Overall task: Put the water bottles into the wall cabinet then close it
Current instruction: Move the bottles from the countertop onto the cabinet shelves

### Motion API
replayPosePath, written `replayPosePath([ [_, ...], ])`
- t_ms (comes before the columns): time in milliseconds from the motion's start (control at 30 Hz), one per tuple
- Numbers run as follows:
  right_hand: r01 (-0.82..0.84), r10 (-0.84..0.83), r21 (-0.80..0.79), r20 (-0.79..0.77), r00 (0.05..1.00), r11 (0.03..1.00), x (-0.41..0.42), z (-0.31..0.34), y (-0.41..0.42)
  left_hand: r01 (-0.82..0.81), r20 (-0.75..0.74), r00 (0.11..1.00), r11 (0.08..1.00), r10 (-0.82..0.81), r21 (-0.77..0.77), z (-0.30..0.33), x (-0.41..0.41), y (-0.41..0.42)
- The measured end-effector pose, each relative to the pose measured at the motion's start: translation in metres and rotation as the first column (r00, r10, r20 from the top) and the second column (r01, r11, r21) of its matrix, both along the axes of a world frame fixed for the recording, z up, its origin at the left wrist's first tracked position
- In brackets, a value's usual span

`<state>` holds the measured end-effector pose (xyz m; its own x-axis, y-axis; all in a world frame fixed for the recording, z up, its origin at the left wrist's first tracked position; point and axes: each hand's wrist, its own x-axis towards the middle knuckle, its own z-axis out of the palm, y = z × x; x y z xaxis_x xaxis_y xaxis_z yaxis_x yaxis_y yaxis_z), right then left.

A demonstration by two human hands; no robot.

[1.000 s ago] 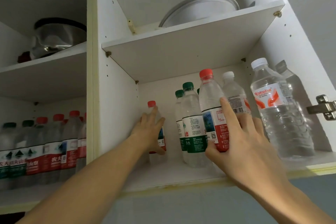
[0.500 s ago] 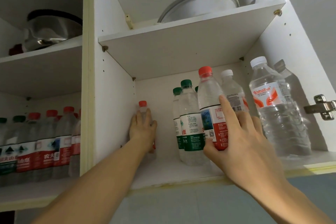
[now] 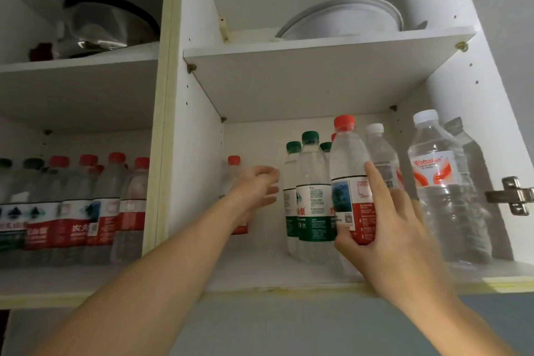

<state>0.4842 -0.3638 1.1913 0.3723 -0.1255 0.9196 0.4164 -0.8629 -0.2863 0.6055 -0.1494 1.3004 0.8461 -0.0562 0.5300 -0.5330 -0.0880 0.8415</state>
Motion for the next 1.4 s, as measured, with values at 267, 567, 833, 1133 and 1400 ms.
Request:
replayPosePath([
  [267, 0.002, -0.002, -0.004, 0.034, 0.999, 1.0, 0.003, -0.001, -0.001, 0.343, -0.236, 0.922, 0.93, -0.306, 0.136, -0.021, 0.023, 0.0],
  [567, 0.006, -0.006, 0.004, 0.037, 0.999, 1.0, 0.005, -0.001, -0.001, 0.297, -0.17, 0.946, 0.948, -0.277, 0.109, -0.024, 0.023, -0.002],
  [833, -0.003, 0.003, 0.001, 0.028, 1.0, 1.0, 0.004, 0.0, 0.001, 0.046, -0.115, 0.993, 0.995, -0.035, 0.091, -0.025, 0.02, 0.001],
  [1133, 0.004, -0.004, -0.008, 0.027, 1.0, 1.0, 0.007, -0.001, -0.002, -0.341, 0.008, 0.938, 0.919, 0.346, 0.197, -0.027, 0.019, 0.019],
  [1400, 0.02, -0.02, -0.028, 0.015, 1.0, 0.999, 0.006, -0.002, -0.003, -0.397, 0.082, 0.915, 0.847, 0.395, 0.354, -0.026, 0.006, 0.004],
])
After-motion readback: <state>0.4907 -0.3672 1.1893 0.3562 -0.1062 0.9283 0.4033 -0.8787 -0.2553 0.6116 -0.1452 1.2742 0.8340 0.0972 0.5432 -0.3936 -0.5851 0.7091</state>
